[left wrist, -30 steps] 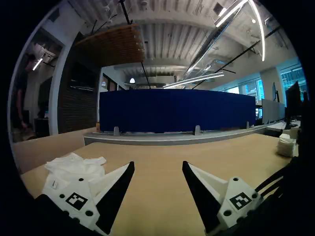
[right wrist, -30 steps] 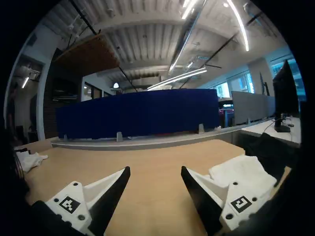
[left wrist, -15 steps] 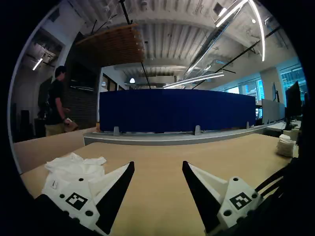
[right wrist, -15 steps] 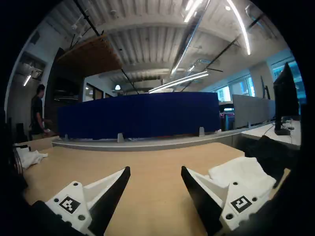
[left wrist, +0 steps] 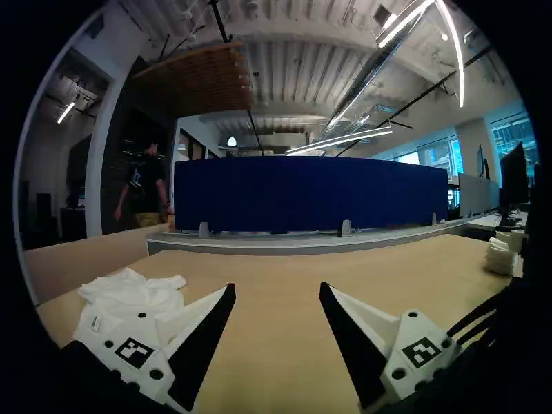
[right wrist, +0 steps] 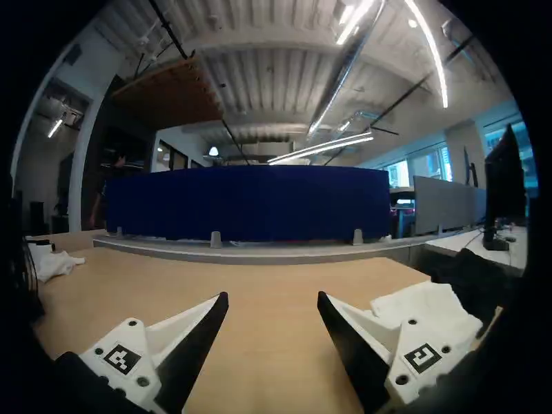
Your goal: Fold towel
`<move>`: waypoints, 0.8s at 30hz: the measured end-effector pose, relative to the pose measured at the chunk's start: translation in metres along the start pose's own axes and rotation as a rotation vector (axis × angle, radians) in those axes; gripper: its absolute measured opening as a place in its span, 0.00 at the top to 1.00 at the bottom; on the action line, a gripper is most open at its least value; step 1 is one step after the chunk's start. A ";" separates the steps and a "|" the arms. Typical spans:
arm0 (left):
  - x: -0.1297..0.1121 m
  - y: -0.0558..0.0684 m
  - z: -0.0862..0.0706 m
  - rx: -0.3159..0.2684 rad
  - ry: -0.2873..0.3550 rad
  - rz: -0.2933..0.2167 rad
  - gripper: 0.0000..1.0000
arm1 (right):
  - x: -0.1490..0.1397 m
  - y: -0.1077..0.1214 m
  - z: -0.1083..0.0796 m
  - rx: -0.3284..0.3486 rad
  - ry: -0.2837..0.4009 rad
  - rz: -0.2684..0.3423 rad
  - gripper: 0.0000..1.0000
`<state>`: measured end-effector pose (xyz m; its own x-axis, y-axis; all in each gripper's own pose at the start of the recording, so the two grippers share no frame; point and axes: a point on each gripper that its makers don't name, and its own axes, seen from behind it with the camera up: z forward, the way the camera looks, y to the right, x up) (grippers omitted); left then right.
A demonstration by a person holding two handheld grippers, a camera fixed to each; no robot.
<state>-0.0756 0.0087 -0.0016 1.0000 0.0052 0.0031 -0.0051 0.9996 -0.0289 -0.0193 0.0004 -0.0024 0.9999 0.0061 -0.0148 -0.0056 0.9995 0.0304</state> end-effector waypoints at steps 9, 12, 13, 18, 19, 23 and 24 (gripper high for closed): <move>0.000 0.000 -0.001 0.000 0.000 0.000 0.10 | -0.001 0.002 0.001 -0.007 -0.002 -0.001 0.00; 0.000 0.000 0.000 0.000 0.000 0.000 0.10 | -0.001 0.002 0.001 -0.007 -0.002 -0.001 0.00; 0.000 0.000 0.000 0.000 0.000 0.000 0.10 | -0.001 0.002 0.000 -0.007 -0.002 -0.001 0.00; 0.000 0.000 -0.001 0.000 0.000 0.000 0.10 | 0.000 0.003 0.000 -0.008 -0.002 -0.001 0.00; 0.000 0.000 -0.001 0.000 0.000 0.000 0.10 | 0.000 0.003 0.000 -0.008 -0.002 -0.001 0.00; 0.000 0.001 -0.001 0.000 0.000 0.000 0.10 | 0.000 0.003 0.000 -0.009 -0.003 -0.001 0.00; 0.000 0.001 -0.001 0.000 0.000 0.000 0.10 | 0.000 0.003 0.000 -0.009 -0.003 -0.001 0.00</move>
<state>-0.0754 0.0093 -0.0022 1.0000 0.0053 0.0029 -0.0053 0.9996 -0.0288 -0.0190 0.0030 -0.0025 0.9999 0.0051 -0.0119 -0.0048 0.9998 0.0218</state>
